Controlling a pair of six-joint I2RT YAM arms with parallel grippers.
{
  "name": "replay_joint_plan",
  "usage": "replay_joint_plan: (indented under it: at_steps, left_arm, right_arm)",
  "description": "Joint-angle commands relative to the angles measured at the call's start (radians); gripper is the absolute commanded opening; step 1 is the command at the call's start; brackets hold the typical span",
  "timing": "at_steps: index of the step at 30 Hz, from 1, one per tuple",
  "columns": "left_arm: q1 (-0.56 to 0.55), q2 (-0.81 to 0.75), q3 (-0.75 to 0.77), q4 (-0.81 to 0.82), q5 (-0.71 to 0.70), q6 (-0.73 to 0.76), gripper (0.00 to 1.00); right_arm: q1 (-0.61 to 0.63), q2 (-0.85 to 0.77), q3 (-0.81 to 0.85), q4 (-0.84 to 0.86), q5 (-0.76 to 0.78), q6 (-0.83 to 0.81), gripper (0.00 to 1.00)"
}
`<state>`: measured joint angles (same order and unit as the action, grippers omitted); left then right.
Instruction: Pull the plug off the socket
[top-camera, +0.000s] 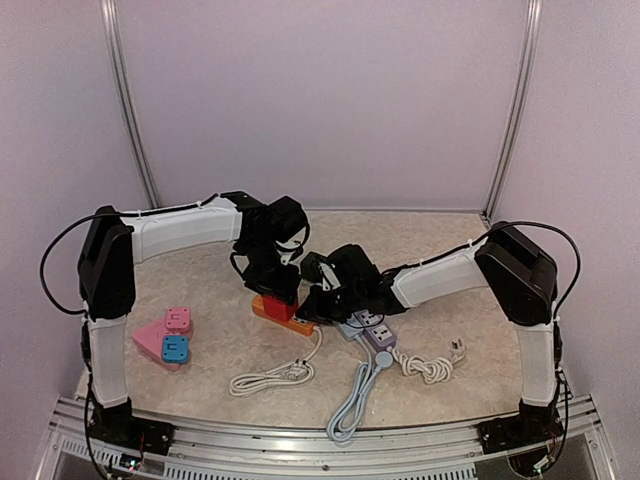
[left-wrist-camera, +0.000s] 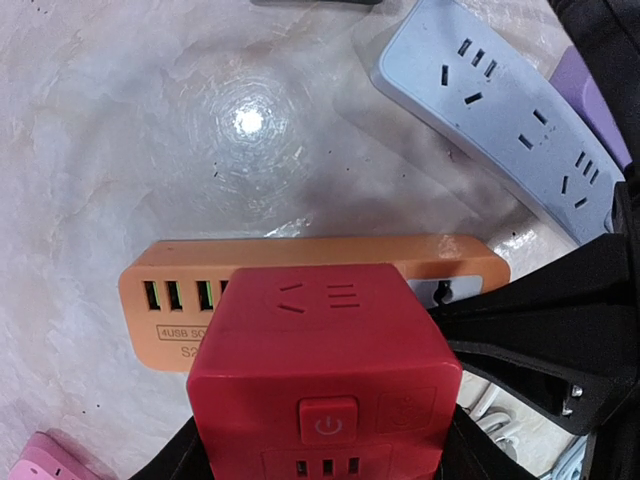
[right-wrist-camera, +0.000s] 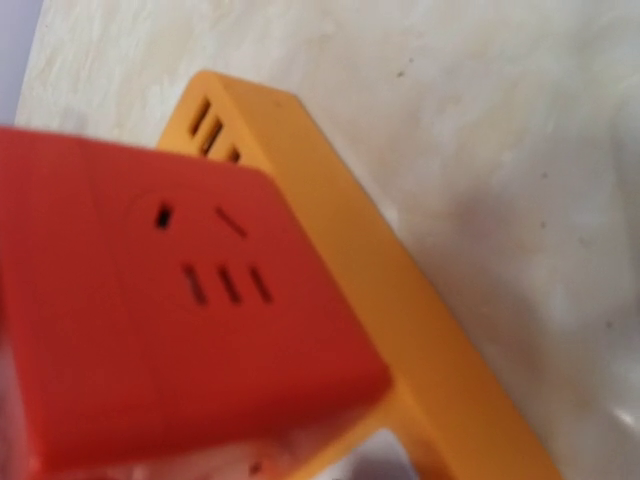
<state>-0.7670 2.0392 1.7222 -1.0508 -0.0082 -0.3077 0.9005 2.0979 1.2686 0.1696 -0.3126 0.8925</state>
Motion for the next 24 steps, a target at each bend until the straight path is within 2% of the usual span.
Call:
replay_joint_plan:
  at_steps: [1,8,14,17,21,24]
  left_arm:
    - [-0.015,-0.065,0.054,-0.012,0.041,0.021,0.41]
    - [-0.015,-0.106,0.137,-0.025,0.028,0.043,0.41]
    - [-0.018,-0.12,0.099,-0.003,0.043,0.048,0.41]
    - [-0.04,-0.128,0.066,0.026,0.012,0.048,0.39]
    - [-0.092,-0.152,0.036,0.08,-0.109,0.07,0.38]
    - [-0.096,-0.157,0.024,0.106,-0.123,0.057,0.36]
  right_arm:
    - [0.013,0.056,0.018,-0.117,0.077,0.03,0.0]
    - [0.017,0.075,0.002,-0.146,0.119,0.055,0.0]
    - [0.021,0.089,0.023,-0.163,0.136,0.059,0.0]
    - [0.021,0.096,0.036,-0.178,0.139,0.061,0.0]
    - [0.022,0.109,0.051,-0.186,0.135,0.066,0.0]
    - [0.023,0.115,0.058,-0.186,0.133,0.066,0.0]
